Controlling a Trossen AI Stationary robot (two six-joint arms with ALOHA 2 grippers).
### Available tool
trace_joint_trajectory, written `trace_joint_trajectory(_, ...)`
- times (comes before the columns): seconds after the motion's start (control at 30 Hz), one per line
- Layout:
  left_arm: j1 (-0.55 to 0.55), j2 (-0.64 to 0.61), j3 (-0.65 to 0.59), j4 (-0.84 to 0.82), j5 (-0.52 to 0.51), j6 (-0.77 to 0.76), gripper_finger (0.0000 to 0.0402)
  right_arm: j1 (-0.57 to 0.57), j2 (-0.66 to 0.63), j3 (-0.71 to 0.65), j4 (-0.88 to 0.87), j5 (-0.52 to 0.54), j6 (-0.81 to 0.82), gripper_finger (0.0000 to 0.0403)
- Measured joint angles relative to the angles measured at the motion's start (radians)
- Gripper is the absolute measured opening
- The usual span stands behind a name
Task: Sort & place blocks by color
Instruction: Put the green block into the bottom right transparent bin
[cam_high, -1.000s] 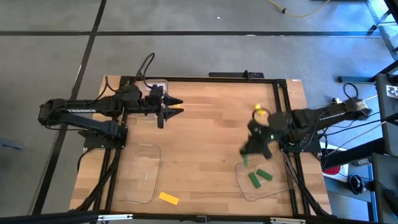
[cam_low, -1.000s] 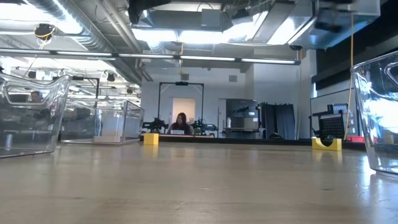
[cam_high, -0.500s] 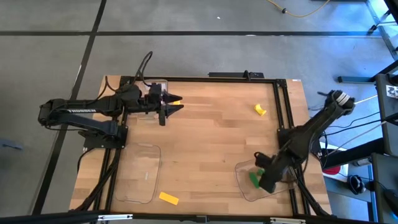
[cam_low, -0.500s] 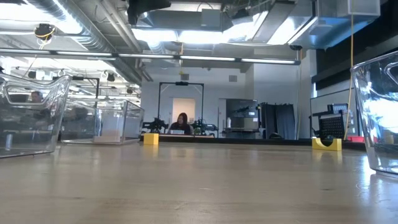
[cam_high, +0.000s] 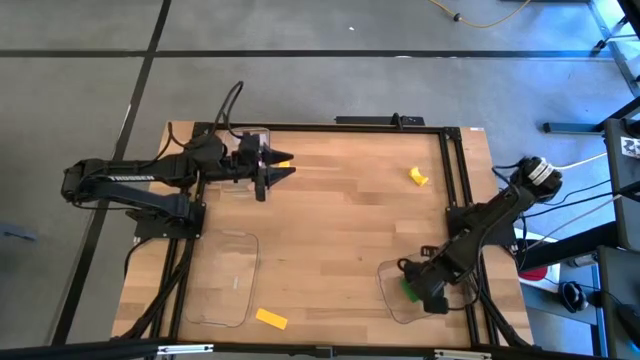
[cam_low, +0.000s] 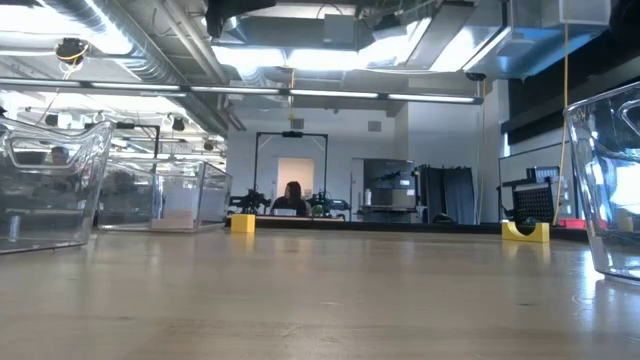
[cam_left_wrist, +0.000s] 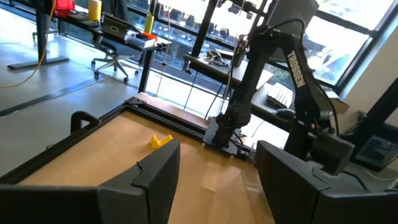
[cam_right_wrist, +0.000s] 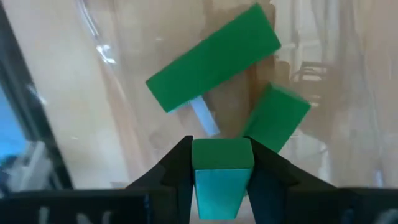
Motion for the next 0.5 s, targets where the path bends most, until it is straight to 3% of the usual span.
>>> trace_joint_trajectory(0.23,-0.001,0.0,0.0,0.024,-0.02,-0.026,0.0202,-0.031,0.083,0.118,-0.126,0.008,-0.221,0.011)
trace_joint_trajectory(0.5,-0.001,0.0,0.0,0.026,-0.023,-0.025,0.0202,-0.044,0.134,0.191,-0.134,0.009,-0.396,0.011)
